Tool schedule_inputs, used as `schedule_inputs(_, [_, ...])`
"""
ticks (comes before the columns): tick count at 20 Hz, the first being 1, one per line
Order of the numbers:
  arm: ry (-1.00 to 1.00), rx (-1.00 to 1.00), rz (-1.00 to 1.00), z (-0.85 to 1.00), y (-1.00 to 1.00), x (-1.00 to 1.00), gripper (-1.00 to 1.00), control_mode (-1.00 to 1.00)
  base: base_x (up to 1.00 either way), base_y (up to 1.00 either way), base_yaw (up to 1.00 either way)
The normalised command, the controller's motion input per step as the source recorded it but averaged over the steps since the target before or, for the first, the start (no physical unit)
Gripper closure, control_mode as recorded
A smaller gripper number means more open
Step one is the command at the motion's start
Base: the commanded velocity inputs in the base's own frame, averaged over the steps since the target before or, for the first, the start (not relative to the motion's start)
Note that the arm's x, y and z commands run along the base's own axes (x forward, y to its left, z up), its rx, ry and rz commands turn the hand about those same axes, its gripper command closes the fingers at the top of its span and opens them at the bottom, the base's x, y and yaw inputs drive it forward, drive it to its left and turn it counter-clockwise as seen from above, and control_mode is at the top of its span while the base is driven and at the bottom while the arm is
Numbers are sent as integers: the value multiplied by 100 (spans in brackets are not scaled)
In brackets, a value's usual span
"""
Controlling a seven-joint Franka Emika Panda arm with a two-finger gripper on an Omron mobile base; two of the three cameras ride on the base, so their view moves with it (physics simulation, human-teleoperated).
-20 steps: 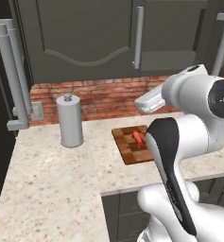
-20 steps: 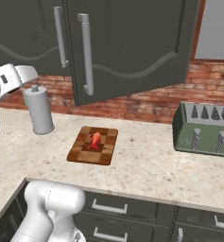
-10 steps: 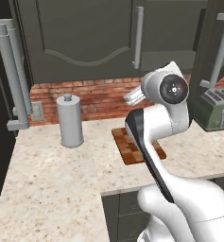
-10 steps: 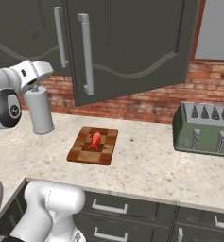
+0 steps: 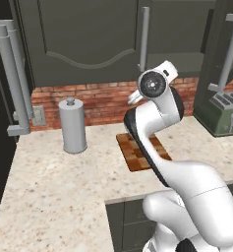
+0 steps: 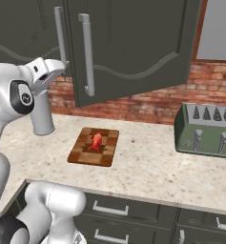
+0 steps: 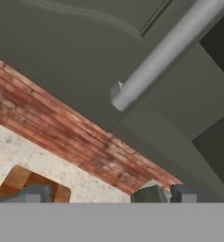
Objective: Open the cabinet, retrieve the rolling pin, and place it next to the meat on the cutting board to prepare for tenderizing.
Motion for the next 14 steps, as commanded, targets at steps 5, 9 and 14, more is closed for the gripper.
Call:
schedule_inputs(5, [4, -4, -14, -10, -44, 29, -100, -100, 0, 0, 0])
schedule_inputs(9, [5, -2, -14, -4, -40, 35, -100, -100, 0, 0, 0])
schedule_inputs(14, [3, -1, -12, -3, -45, 9, -100, -100, 0, 0, 0])
